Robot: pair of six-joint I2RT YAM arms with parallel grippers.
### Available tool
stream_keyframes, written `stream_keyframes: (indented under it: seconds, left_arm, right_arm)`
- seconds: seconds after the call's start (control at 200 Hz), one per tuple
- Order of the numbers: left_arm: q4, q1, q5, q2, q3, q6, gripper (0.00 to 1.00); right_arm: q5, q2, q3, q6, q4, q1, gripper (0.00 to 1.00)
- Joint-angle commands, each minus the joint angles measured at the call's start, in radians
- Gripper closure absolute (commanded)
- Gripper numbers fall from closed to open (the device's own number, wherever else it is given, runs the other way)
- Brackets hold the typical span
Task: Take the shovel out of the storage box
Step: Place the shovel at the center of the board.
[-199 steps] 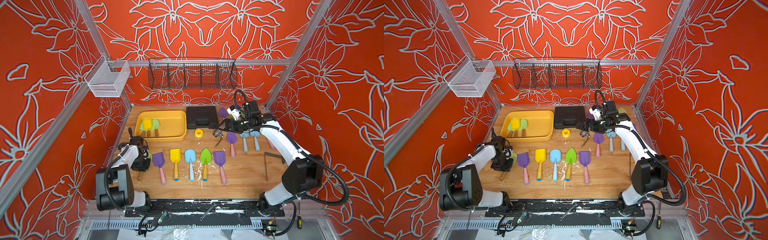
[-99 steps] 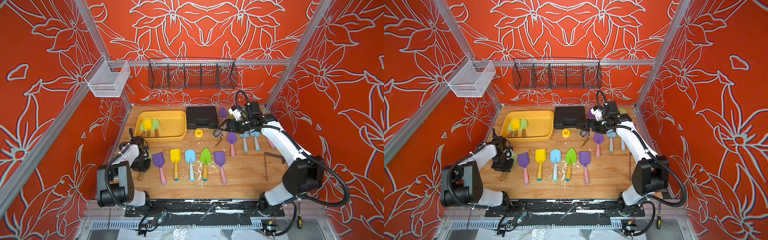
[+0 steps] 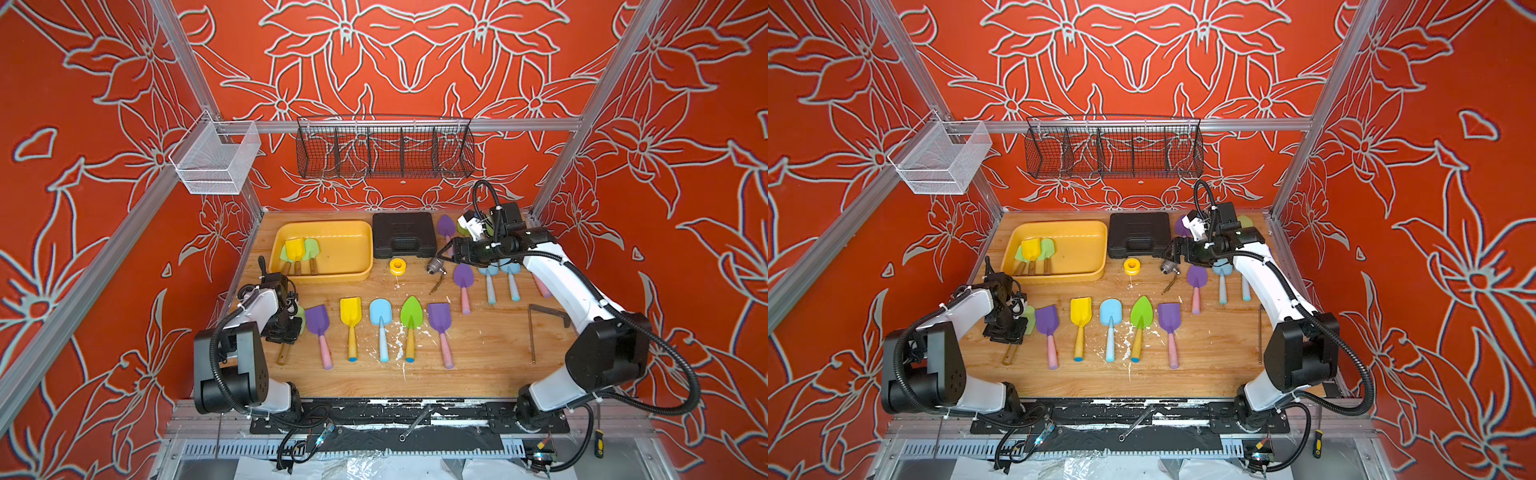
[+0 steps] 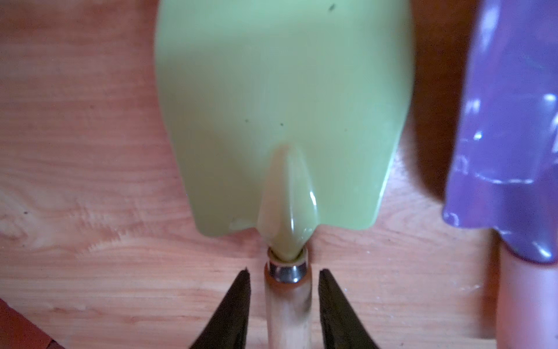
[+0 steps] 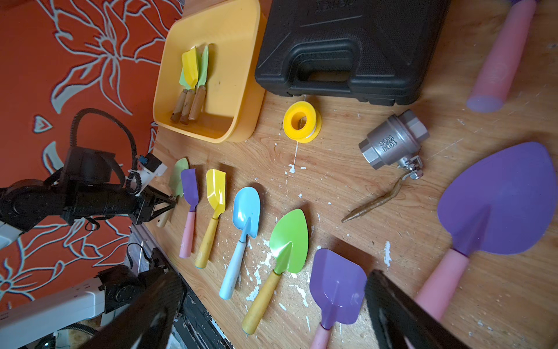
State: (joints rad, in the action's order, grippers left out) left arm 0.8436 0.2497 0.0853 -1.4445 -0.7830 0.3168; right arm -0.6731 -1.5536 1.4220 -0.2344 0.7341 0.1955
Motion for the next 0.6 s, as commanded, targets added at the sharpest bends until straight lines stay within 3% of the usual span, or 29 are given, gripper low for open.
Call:
stream_keyframes:
  seconds: [0.0,0.23,0.255,0.3,0.39,0.595]
  left_arm:
    - [0.019,0.005,0.006,0.021,-0.007,0.006,0.57]
    - [0.086,0.020,0.094,0.114,-0.078,-0.050,0.37]
    - [0.097,0.023,0.101,0.124,-0.090,-0.053,0.22]
    - [0.119,0.024,0.111,0.146,-0.123,-0.057,0.15]
    - [0.150,0.023,0.109,0.198,-0.218,-0.071,0.11]
    - [0.151,0.000,-0.014,0.214,-0.560,-0.115,0.16]
  right_arm:
    - [-0.013,0.021,-0.008,0.026,0.010,-0.010,0.03]
    - [-0.014,0.014,0.010,0.037,0.024,-0.016,0.03]
    - [-0.015,0.013,0.012,0.038,0.025,-0.015,0.03]
    - [-0.018,0.012,0.014,0.038,0.026,-0.016,0.03]
    - [-0.022,0.008,0.016,0.038,0.028,-0.017,0.03]
    - [-0.013,0.009,0.019,0.039,0.046,-0.018,0.03]
